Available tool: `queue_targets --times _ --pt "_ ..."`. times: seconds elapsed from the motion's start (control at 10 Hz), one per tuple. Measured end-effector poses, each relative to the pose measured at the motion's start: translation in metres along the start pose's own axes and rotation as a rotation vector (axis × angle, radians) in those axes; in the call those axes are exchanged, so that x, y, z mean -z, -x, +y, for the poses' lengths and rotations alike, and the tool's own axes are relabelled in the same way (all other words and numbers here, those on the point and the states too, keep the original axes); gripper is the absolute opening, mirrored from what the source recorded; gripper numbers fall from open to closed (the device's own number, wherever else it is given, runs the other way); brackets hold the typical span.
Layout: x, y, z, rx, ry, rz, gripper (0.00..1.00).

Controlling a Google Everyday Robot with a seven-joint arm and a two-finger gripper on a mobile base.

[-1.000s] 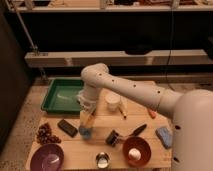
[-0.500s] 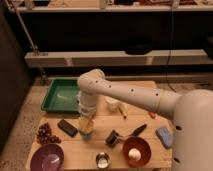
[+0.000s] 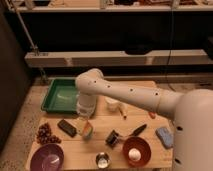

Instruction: Place apple in plastic cup

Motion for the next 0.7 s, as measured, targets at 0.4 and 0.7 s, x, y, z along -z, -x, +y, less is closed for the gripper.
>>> queue_targets --times 0.4,0.7 --pt "0.004 0.002 0.003 -0.020 0.029 -0.006 0.62" --pt "0.017 0.010 0.012 -0.072 0.086 0.019 0.62"
